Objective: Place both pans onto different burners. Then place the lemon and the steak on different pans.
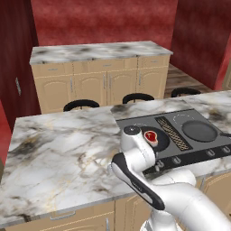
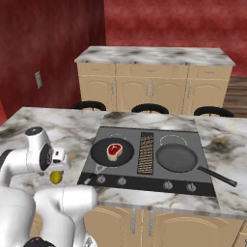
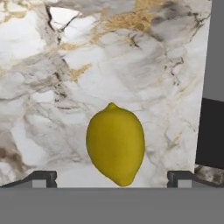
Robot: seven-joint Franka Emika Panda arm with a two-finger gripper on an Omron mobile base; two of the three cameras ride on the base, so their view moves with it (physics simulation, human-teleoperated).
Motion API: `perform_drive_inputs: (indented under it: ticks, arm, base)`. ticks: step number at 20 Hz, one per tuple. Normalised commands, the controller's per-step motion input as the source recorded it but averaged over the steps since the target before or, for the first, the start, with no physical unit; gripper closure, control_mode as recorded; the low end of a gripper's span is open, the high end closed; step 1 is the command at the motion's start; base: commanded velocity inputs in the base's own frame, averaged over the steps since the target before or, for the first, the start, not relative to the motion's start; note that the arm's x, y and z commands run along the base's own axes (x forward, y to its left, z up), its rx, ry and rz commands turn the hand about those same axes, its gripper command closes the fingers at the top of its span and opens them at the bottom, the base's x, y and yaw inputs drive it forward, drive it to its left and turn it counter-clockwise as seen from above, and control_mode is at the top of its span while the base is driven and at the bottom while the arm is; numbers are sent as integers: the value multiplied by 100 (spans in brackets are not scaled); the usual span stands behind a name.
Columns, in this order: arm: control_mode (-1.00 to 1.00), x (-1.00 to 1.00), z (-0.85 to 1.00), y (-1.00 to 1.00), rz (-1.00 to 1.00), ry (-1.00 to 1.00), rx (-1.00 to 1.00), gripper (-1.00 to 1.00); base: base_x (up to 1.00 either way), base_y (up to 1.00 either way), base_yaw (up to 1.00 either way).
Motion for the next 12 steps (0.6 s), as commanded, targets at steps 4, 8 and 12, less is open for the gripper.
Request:
perform_drive_inputs:
  ticks: [4, 8, 12]
  arm:
    - [-100, 11, -32, -22, 0, 2, 0, -100]
    - [-100, 7, -36, -14, 0, 0, 0, -100]
    - [-100, 0, -52, -1, 0, 3, 0, -100]
  base:
    - [0, 0, 0]
    - [0, 0, 0]
    - [0, 0, 0]
